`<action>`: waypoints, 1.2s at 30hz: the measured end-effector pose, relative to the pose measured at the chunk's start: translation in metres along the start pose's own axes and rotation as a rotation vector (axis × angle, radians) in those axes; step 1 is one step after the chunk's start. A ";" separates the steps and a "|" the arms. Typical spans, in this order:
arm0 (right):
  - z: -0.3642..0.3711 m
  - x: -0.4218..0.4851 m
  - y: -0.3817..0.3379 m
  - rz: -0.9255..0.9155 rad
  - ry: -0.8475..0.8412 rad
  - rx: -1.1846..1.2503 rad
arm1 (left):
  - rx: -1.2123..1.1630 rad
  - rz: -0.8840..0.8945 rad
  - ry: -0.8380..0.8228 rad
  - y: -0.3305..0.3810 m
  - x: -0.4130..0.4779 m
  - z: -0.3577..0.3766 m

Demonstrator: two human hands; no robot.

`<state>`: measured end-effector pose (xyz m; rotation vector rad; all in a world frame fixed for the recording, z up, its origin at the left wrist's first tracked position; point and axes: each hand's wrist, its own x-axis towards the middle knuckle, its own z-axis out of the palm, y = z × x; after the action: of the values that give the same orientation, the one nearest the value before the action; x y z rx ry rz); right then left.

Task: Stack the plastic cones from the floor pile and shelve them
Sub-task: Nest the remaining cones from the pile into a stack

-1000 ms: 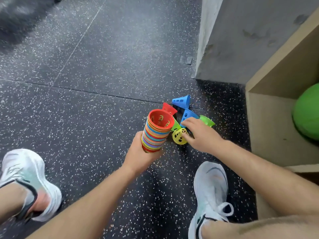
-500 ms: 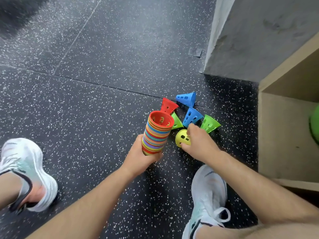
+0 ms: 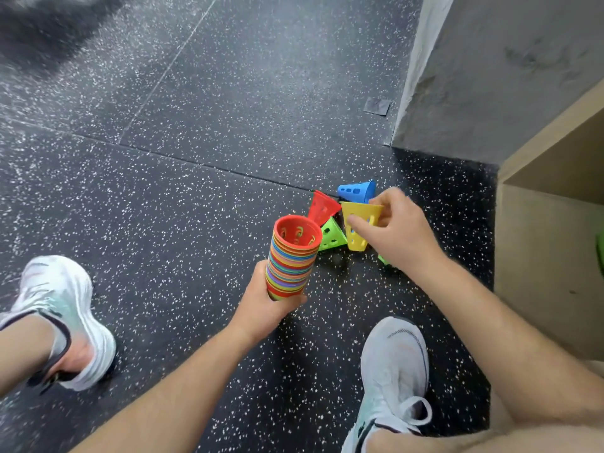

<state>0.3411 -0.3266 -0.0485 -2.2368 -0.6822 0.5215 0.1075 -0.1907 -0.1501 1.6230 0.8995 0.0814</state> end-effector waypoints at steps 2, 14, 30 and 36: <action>-0.008 0.001 -0.016 -0.083 0.095 0.145 | 0.001 0.012 0.010 0.006 -0.004 0.002; 0.026 -0.033 -0.034 -0.331 -0.314 -0.050 | -0.075 0.038 0.044 0.010 -0.007 0.005; 0.024 -0.013 -0.020 -0.822 0.109 -0.138 | -0.043 0.010 0.028 0.001 -0.001 0.005; 0.024 -0.012 -0.010 -0.822 0.194 -0.259 | -0.041 0.008 0.001 -0.004 0.005 0.005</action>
<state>0.3159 -0.3151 -0.0546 -1.9535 -1.5113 -0.2009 0.1115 -0.1915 -0.1567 1.5885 0.8866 0.1056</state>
